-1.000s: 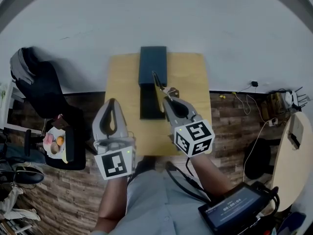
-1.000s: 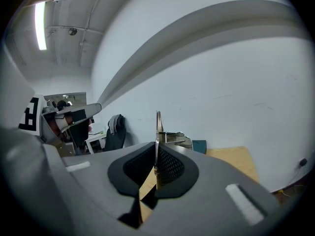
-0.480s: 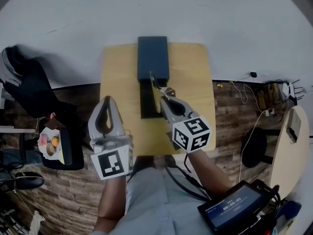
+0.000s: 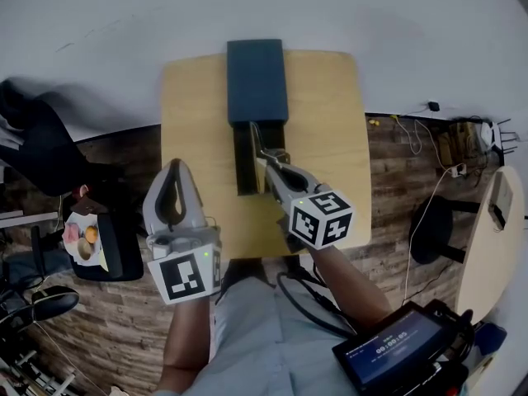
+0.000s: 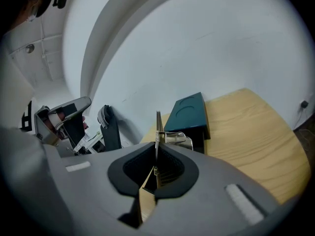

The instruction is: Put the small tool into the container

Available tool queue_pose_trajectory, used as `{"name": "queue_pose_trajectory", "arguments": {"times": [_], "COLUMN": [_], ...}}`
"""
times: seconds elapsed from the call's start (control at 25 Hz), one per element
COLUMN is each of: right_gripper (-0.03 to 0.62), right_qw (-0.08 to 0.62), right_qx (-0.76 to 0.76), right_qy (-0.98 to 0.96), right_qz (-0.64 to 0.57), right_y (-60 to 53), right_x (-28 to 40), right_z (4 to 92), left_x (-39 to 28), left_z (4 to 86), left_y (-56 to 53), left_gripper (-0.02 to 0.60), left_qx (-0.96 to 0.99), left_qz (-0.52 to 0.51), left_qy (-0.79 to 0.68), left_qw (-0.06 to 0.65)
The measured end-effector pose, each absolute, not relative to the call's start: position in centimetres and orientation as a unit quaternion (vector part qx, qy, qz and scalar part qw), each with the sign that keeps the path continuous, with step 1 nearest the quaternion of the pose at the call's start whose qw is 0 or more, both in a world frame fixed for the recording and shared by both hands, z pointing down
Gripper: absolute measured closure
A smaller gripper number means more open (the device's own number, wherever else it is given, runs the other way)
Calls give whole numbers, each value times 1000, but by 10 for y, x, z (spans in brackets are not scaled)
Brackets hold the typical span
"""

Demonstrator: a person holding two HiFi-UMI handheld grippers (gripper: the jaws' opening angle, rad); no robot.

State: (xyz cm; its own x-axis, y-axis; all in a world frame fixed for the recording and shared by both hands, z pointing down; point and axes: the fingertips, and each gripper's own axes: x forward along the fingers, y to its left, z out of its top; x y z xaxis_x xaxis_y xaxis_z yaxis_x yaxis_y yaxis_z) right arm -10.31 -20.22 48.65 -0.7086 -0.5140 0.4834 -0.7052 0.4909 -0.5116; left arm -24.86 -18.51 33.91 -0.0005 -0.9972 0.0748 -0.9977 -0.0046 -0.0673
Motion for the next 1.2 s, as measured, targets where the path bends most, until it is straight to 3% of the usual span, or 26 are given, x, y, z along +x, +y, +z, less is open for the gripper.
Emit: {"name": "queue_pose_trajectory", "arguments": {"times": [0.64, 1.2], "right_gripper": [589, 589], "right_qw": [143, 168], "right_qx": [357, 360], "right_qy": [-817, -773], "right_qz": [430, 494], "right_y": [-213, -226], "right_x": [-106, -111], "right_z": [529, 549], "left_x": [-252, -266], "left_z": [366, 369], "left_y": [-208, -224], "left_gripper": [571, 571], "left_qx": [705, 709], "left_qz": [65, 68], "left_qy": [-705, -701], "left_qw": [42, 30]}}
